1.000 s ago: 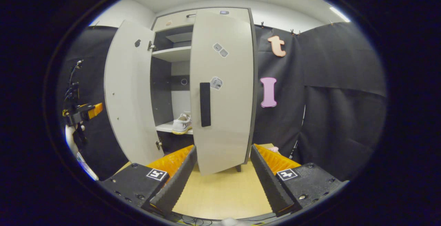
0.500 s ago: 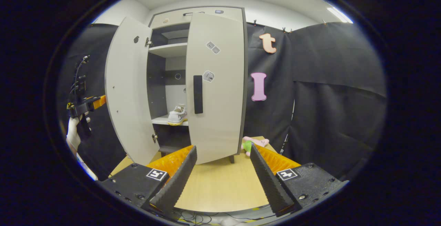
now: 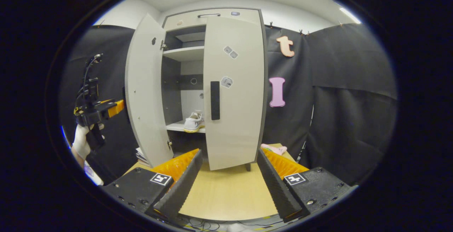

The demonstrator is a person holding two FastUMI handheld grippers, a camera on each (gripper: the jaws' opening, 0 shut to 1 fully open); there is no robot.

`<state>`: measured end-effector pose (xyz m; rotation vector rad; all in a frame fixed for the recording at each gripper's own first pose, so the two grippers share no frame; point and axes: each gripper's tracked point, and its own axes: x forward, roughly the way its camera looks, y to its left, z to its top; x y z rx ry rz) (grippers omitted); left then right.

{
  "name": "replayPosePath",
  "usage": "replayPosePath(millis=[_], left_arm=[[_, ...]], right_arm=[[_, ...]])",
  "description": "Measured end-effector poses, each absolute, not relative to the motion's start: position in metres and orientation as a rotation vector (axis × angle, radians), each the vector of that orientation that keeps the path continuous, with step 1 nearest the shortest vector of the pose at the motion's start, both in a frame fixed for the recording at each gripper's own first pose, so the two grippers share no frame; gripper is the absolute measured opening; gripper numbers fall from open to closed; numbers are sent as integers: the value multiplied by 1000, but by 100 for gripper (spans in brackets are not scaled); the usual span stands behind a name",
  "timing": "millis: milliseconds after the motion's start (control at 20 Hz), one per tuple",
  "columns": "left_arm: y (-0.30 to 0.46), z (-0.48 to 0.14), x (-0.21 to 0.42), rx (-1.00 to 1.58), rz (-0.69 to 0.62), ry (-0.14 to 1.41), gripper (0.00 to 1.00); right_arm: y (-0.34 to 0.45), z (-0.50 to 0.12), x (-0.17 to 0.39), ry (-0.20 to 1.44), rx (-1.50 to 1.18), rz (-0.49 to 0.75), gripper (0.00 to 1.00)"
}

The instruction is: Grab one shoe with the right hand and put it into the shoe cabinet, grab the other shoe with the left hand and put it into the shoe cabinet; then close the right door with the right hand and the left door with the left hand.

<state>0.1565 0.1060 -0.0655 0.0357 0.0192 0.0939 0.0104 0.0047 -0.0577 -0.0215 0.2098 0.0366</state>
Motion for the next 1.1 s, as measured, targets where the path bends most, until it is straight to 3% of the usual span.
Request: replayPosePath(millis=[400,450,550,650,700,750,800,850,1100], left_arm=[[37,-68,169,-23,11,55,74],[32,-69,168,-28,10,61,88],[27,-71,167,-16,23,68,98],[29,-67,165,-2,49,57,96],[27,-67,163,-1,47,58,100],[25,-68,161,-1,50,60,96],[24,-67,158,2,54,61,100],[23,-68,154,6,58,60,96],[17,-63,123,-29,54,60,96]], right_arm=[[-19,-55,26,209,-15,37,100],[-23,-54,27,209,-13,36,100],[-28,-51,30,206,-12,35,100],[-34,-49,32,202,-16,36,100],[-36,-47,33,199,-15,36,100],[-39,-48,34,197,-16,35,100],[-40,-47,33,191,-15,35,100],[-42,-45,35,182,-12,29,99],[-51,-38,33,164,-14,14,99]])
